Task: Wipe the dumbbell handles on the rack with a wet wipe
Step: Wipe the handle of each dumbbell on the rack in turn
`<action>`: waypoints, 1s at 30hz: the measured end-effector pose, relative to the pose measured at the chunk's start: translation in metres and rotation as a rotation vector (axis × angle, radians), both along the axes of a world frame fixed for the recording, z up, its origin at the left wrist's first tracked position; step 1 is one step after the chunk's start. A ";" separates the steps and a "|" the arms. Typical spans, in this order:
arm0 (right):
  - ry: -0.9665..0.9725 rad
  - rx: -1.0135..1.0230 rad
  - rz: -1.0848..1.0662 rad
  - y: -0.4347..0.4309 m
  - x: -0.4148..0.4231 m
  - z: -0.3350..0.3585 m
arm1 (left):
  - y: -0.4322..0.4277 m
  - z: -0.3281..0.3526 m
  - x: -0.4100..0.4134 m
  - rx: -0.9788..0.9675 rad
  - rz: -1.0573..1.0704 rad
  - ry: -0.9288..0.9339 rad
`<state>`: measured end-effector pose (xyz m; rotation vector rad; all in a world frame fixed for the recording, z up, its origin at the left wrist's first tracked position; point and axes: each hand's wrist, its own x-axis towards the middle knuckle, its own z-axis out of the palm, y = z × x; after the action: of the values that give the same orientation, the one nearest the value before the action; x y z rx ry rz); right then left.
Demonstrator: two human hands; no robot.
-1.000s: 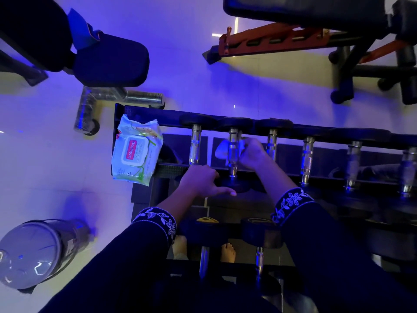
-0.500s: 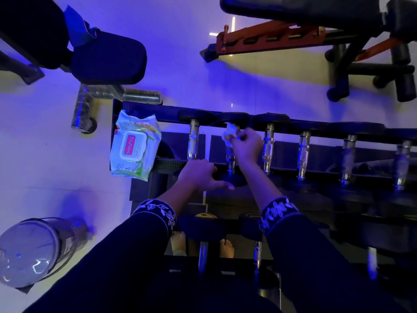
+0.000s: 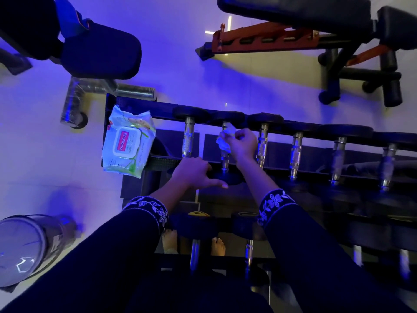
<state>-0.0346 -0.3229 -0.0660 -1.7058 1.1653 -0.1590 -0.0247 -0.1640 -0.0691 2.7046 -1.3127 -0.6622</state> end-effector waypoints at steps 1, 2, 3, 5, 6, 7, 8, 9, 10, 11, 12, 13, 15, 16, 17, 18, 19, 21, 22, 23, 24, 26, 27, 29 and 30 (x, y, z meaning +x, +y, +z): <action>-0.033 0.052 -0.053 -0.003 0.005 -0.003 | 0.000 0.001 0.000 0.000 0.004 -0.001; -0.053 0.109 -0.099 -0.004 0.008 -0.007 | 0.000 0.000 -0.001 -0.007 0.007 -0.001; -0.048 0.172 -0.116 -0.002 0.004 -0.014 | 0.001 -0.001 -0.001 -0.015 0.010 0.001; -0.014 0.323 -0.096 0.004 -0.011 -0.024 | 0.001 -0.004 -0.001 -0.028 0.009 0.002; -0.012 0.424 -0.095 0.006 -0.019 -0.024 | 0.001 -0.005 0.000 -0.040 0.004 -0.002; -0.025 0.525 -0.111 0.004 -0.023 -0.023 | 0.001 -0.006 0.000 -0.052 -0.001 -0.007; -0.032 0.619 -0.134 -0.001 -0.021 -0.021 | 0.002 -0.007 0.001 -0.060 -0.005 -0.014; -0.029 0.705 -0.155 -0.007 -0.013 -0.019 | 0.002 -0.007 0.001 -0.063 -0.010 -0.020; -0.023 0.754 -0.171 -0.013 -0.002 -0.017 | 0.002 -0.008 0.001 -0.063 -0.012 -0.021; -0.013 0.768 -0.189 -0.017 0.009 -0.016 | 0.001 -0.008 0.000 -0.058 -0.012 -0.018; 0.006 0.750 -0.192 -0.020 0.020 -0.016 | 0.001 -0.008 -0.001 -0.046 -0.012 -0.019; 0.034 0.691 -0.200 -0.019 0.025 -0.014 | 0.001 -0.008 -0.001 -0.033 -0.012 -0.021; 0.035 0.685 -0.175 -0.012 0.021 -0.010 | 0.002 -0.009 0.001 -0.015 -0.018 -0.019; 0.020 0.728 -0.158 -0.010 0.014 -0.009 | 0.001 -0.009 0.001 -0.003 -0.026 -0.017; 0.012 0.754 -0.136 -0.007 0.007 -0.013 | 0.002 -0.009 0.001 0.007 -0.036 -0.021; 0.001 0.763 -0.134 -0.004 0.000 -0.018 | 0.002 -0.010 0.001 0.008 -0.044 -0.033; -0.010 0.759 -0.151 -0.003 -0.004 -0.023 | 0.001 -0.010 0.001 0.000 -0.048 -0.037; 0.008 0.775 -0.185 -0.003 -0.006 -0.021 | 0.001 -0.010 0.001 -0.006 -0.074 -0.016; 0.022 0.809 -0.183 -0.005 -0.003 -0.019 | 0.001 -0.011 -0.001 -0.014 -0.121 -0.031; 0.019 0.834 -0.169 -0.006 -0.002 -0.012 | 0.002 -0.012 -0.002 -0.007 -0.179 -0.054; -0.018 0.866 -0.151 -0.008 -0.002 -0.008 | 0.001 -0.012 -0.003 -0.002 -0.237 -0.077; -0.105 0.965 -0.105 -0.014 -0.008 -0.001 | 0.002 -0.019 -0.014 0.071 -0.362 -0.131; -0.132 0.988 -0.046 -0.017 -0.011 0.000 | 0.000 -0.021 -0.021 0.102 -0.394 -0.154; -0.094 0.973 0.099 -0.022 -0.014 -0.001 | -0.013 -0.015 -0.032 0.072 -0.394 -0.153; -0.056 0.937 0.188 -0.022 -0.013 0.001 | -0.018 -0.009 -0.035 0.051 -0.395 -0.151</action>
<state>-0.0479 -0.3449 -0.0655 -0.9495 0.8213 0.4015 -0.0596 -0.1820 -0.0780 2.5961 -1.9208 -0.5300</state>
